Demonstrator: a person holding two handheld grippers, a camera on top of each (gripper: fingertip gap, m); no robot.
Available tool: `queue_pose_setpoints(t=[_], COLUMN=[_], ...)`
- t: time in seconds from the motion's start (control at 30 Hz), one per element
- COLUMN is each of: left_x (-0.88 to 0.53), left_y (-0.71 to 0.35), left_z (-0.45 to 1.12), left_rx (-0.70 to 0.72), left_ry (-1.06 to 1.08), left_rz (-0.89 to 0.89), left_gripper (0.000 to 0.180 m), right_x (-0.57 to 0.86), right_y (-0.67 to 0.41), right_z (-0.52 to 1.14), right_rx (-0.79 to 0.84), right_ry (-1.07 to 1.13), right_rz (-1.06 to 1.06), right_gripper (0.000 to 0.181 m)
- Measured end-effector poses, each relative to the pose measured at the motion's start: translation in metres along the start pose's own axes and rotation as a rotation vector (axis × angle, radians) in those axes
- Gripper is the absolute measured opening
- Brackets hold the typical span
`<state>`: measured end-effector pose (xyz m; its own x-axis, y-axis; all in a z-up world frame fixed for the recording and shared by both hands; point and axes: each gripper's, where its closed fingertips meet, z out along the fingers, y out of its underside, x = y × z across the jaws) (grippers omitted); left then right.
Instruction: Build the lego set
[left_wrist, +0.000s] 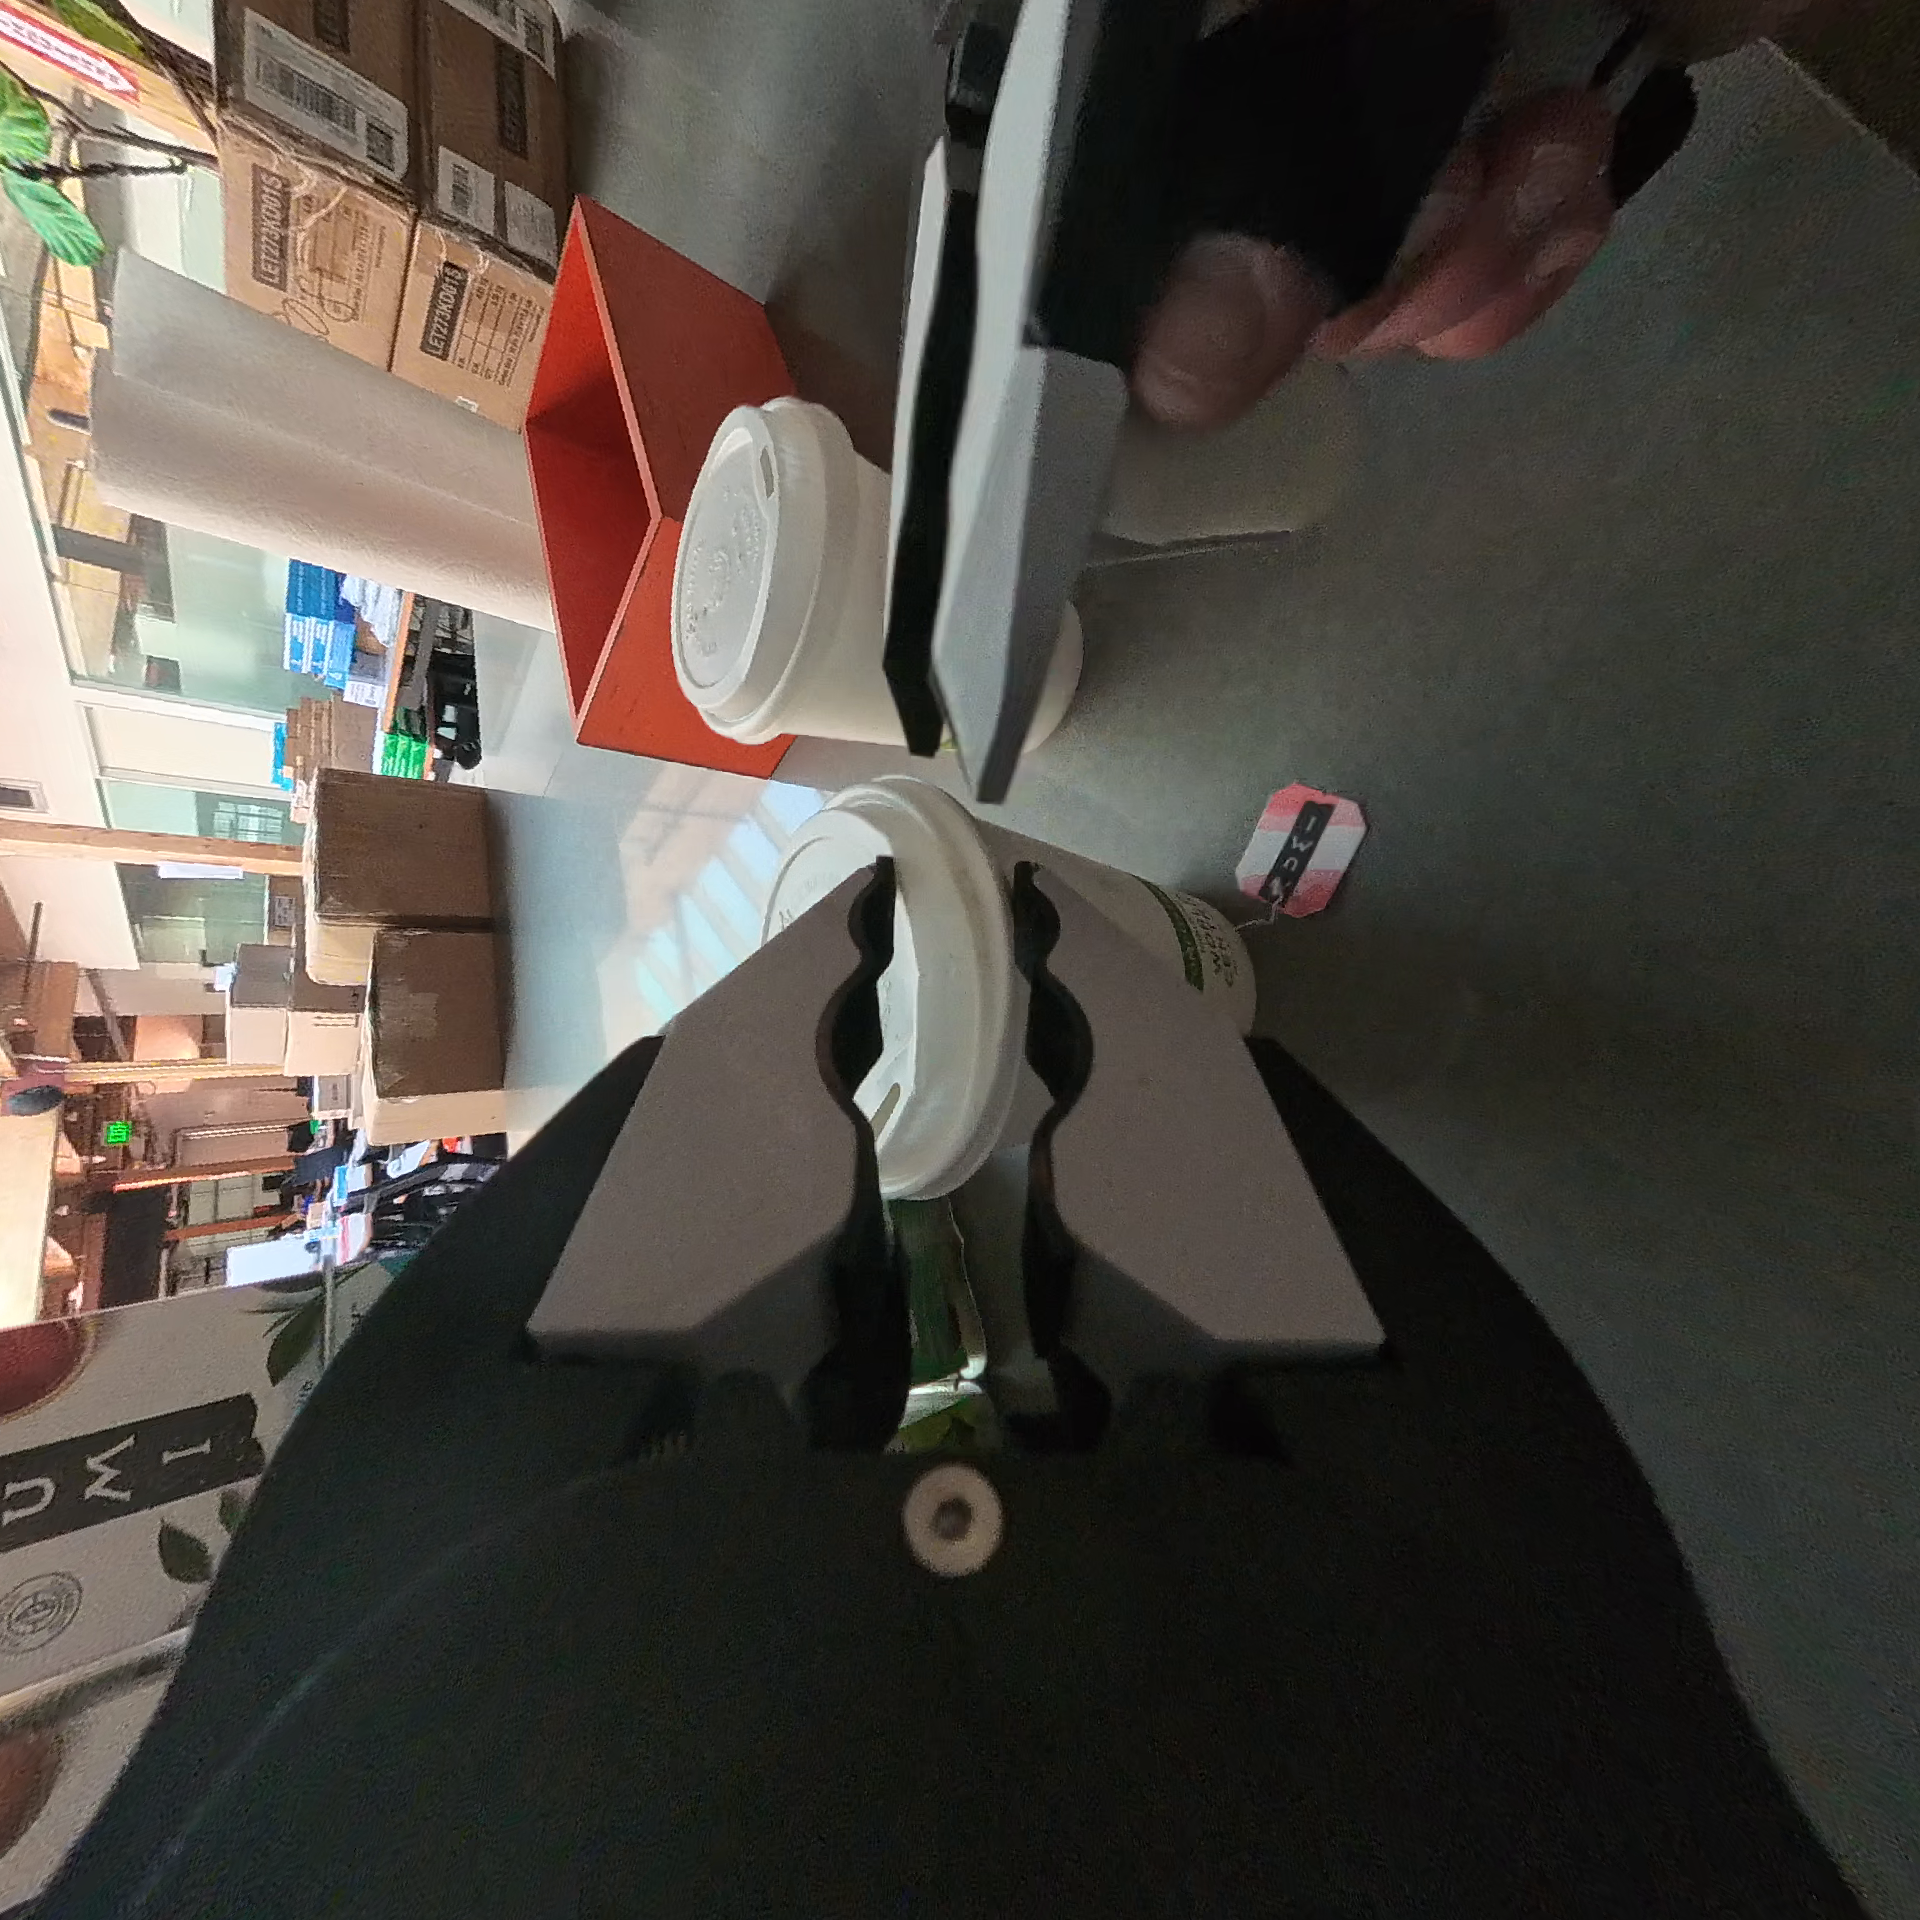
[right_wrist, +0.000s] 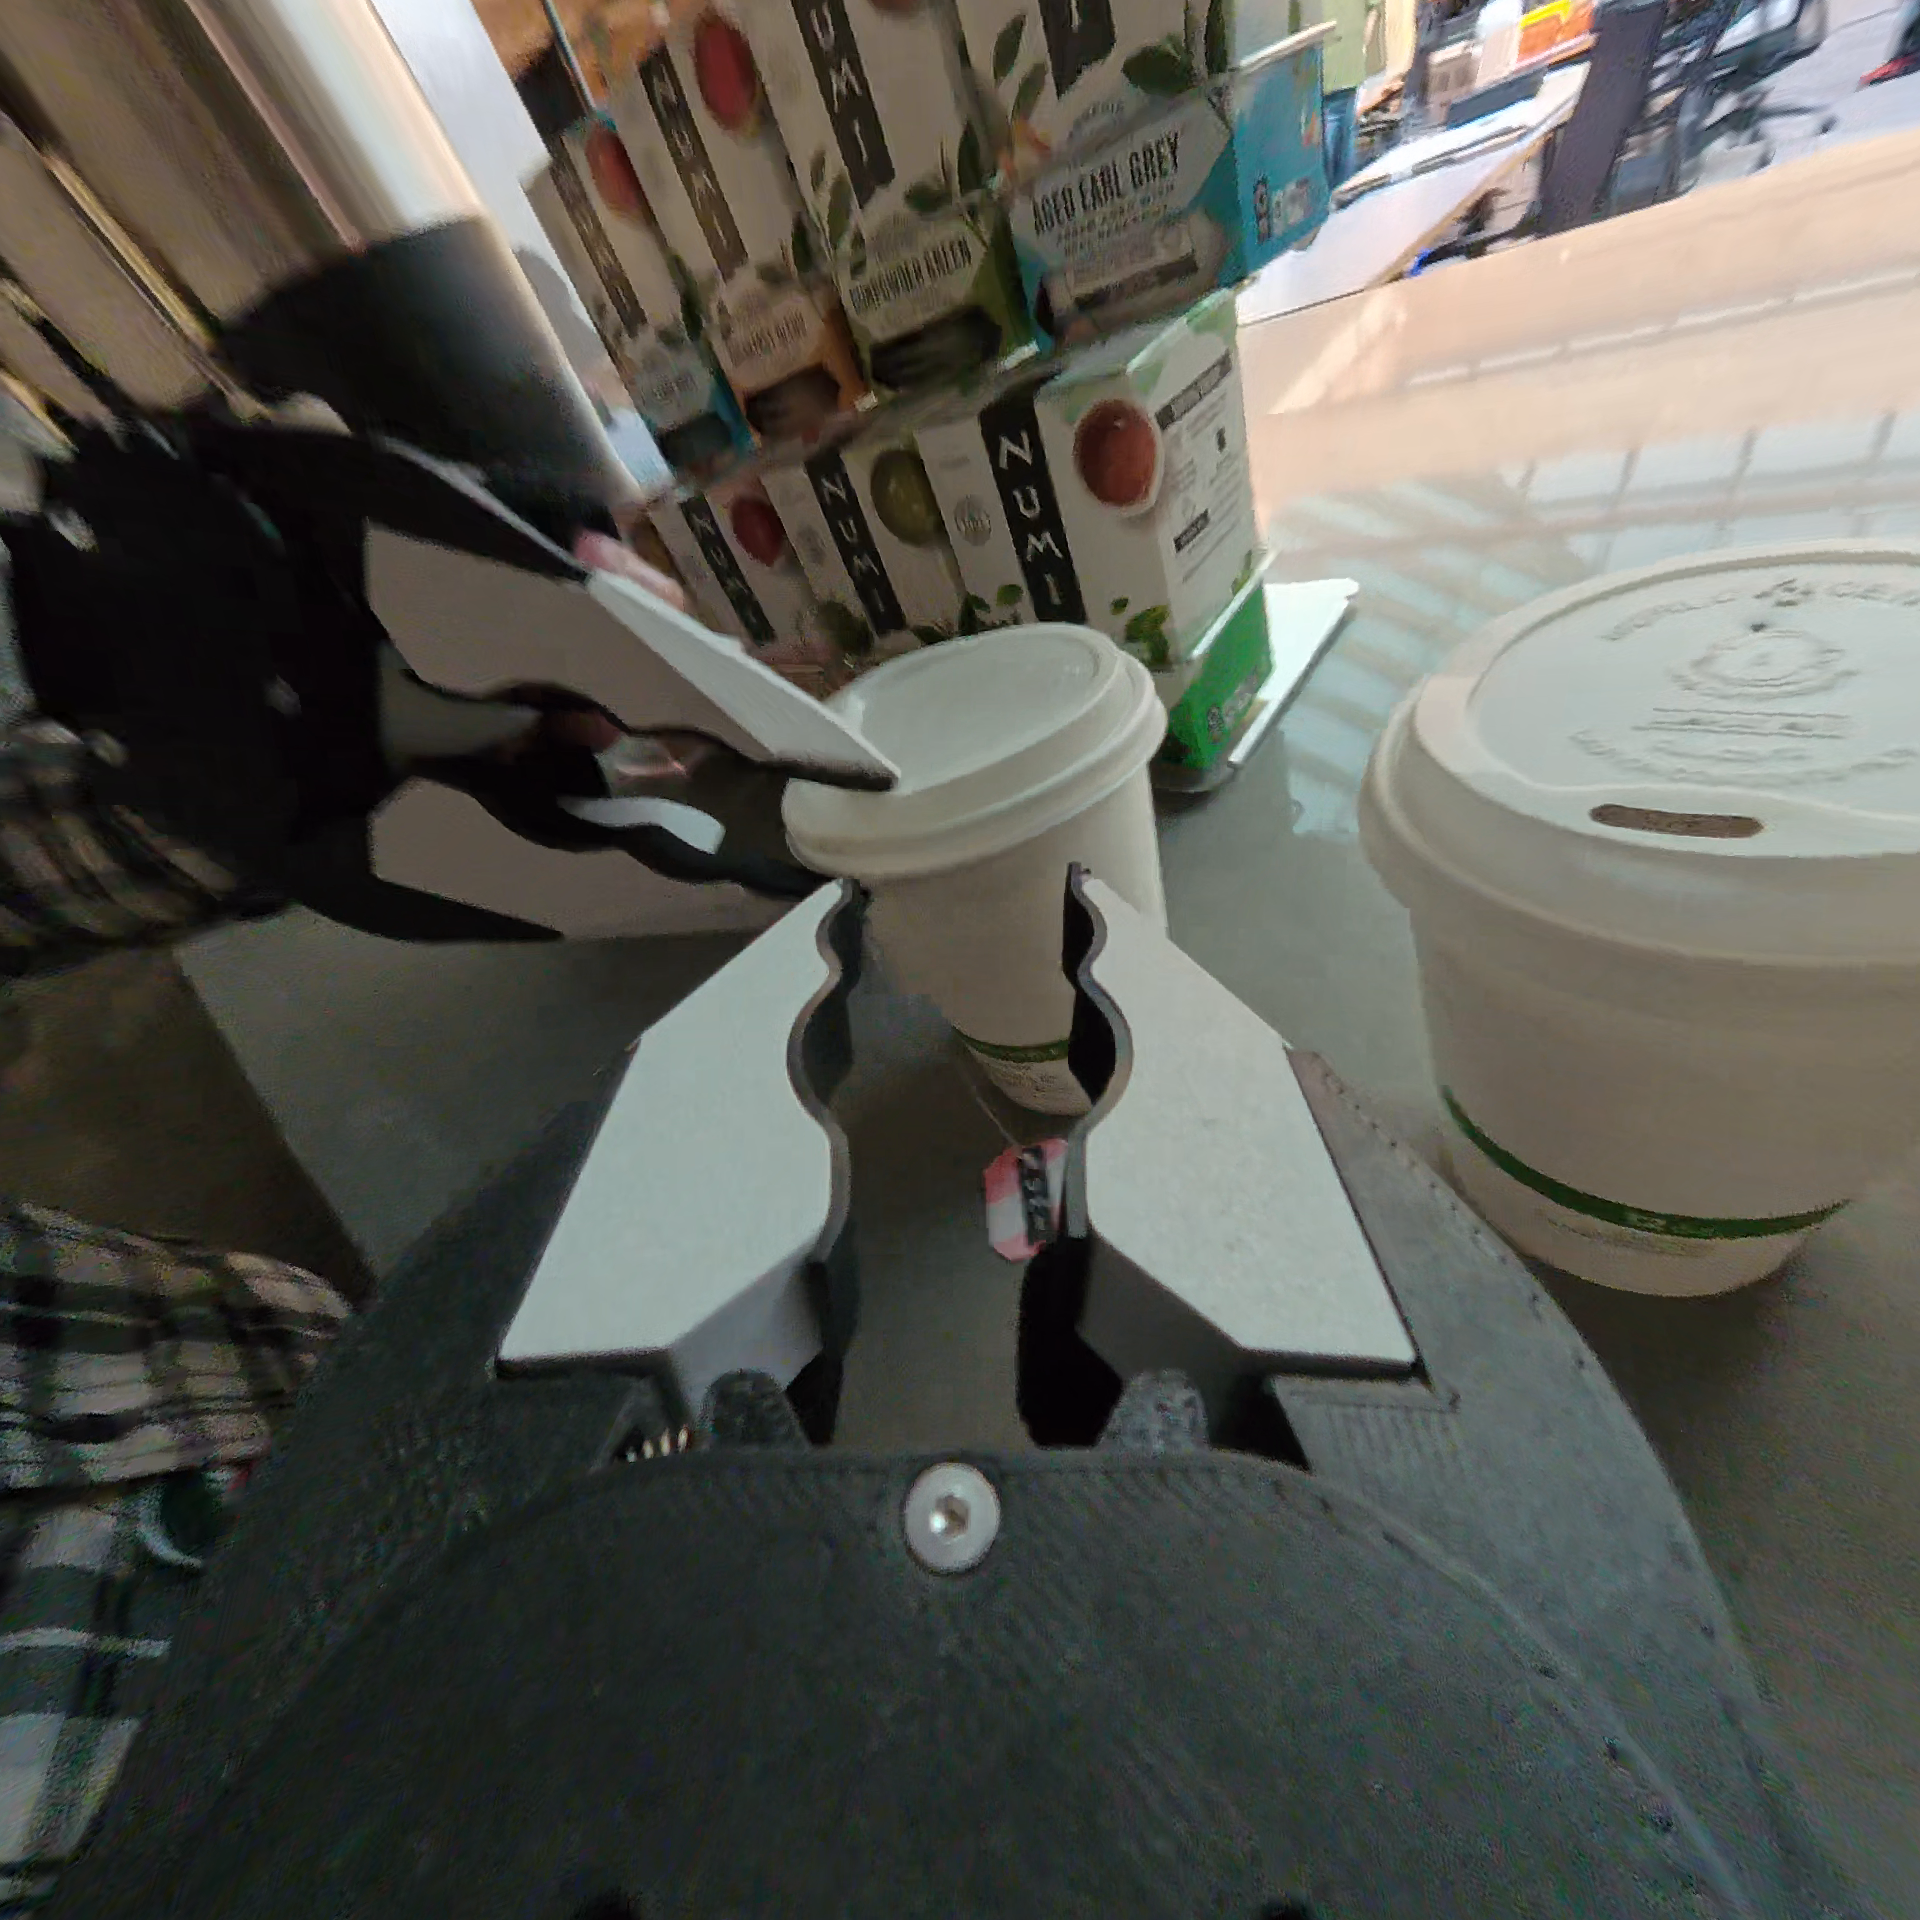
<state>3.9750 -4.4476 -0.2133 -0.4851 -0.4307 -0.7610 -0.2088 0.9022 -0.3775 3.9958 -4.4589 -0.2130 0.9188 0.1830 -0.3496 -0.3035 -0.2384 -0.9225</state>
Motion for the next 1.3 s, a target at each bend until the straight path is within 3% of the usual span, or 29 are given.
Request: queue_pose_setpoints(t=[0.23,0.47,0.97,1.13,1.2,1.3], left_x=[0.001,0.001,0.003,0.0,-0.004,-0.017], left_y=[-0.002,-0.003,-0.003,-0.006,-0.01,-0.001], left_z=[0.002,0.005,0.01,0.0,-0.01,-0.018], left_rx=[0.009,0.014,0.076,0.123,0.196,0.228], left_ry=[-0.012,-0.017,0.009,0.092,0.174,0.264], left_rz=[-0.013,-0.034,-0.104,-0.221,-0.327,-0.493], left_gripper=[0.021,0.024,0.026,0.024,0.017,0.022], right_x=[0.003,0.006,0.009,0.009,0.01,0.009], right_y=[-0.008,-0.009,-0.008,-0.009,-0.01,-0.01], right_z=[0.006,0.008,0.007,0.011,0.012,0.013], right_rx=[0.098,0.088,0.16,0.165,0.161,0.158], right_ry=[-0.08,-0.011,-0.111,-0.121,-0.122,-0.125], right_rz=[0.307,0.321,0.45,0.463,0.463,0.462], right_gripper=[0.021,0.017,0.006,0.006,0.006,0.006])
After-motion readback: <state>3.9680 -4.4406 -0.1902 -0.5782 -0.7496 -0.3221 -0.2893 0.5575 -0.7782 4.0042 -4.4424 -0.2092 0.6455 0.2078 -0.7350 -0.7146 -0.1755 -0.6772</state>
